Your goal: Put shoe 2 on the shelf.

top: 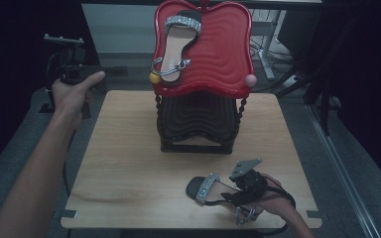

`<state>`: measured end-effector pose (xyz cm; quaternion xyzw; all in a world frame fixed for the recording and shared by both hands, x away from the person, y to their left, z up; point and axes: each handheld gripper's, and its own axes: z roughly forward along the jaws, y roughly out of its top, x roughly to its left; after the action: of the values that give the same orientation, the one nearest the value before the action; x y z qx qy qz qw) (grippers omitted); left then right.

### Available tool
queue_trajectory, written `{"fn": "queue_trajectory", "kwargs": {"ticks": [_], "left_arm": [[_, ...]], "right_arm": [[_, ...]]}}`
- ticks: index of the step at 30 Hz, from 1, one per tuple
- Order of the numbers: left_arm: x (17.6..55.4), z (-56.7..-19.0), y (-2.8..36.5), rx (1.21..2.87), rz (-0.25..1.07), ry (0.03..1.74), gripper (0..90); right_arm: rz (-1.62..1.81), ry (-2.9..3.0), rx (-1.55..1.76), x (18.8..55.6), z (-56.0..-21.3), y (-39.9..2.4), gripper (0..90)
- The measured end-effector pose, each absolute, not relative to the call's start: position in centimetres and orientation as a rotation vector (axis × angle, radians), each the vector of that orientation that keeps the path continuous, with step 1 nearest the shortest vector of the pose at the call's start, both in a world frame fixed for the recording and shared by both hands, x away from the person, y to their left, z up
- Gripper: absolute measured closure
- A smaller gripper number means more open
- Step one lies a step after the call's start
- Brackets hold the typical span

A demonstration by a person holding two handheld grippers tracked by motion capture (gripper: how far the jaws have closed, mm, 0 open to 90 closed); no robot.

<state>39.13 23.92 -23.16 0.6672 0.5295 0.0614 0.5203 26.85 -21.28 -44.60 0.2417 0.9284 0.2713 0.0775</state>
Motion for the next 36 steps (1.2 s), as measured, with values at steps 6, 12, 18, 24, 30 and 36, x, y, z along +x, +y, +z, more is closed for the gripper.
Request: {"fn": "queue_trajectory", "kwargs": {"ticks": [6,12,18,24,30,36], "left_arm": [[39.1,-23.6,24.0,1.603,0.145,1.271,25.0],[39.2,-23.6,23.7,1.607,0.147,1.274,25.0],[39.1,-23.7,23.4,1.608,0.14,1.273,25.0],[39.1,-23.7,23.6,1.604,0.144,1.277,25.0],[39.0,-23.9,23.7,1.6,0.142,1.286,25.1],[39.1,-24.1,23.9,1.599,0.14,1.288,25.1]], "right_arm": [[0.628,2.871,0.705,28.6,-45.7,-20.8,27.8],[0.397,2.944,0.616,28.6,-47.6,-20.0,23.1],[0.223,2.962,0.608,28.6,-49.3,-19.5,24.3],[0.193,2.997,0.62,28.7,-50.0,-19.5,34.6],[0.161,3.025,0.639,28.9,-50.0,-19.1,41.4],[0.266,3.035,0.729,29.3,-49.8,-19.8,42.4]]}}
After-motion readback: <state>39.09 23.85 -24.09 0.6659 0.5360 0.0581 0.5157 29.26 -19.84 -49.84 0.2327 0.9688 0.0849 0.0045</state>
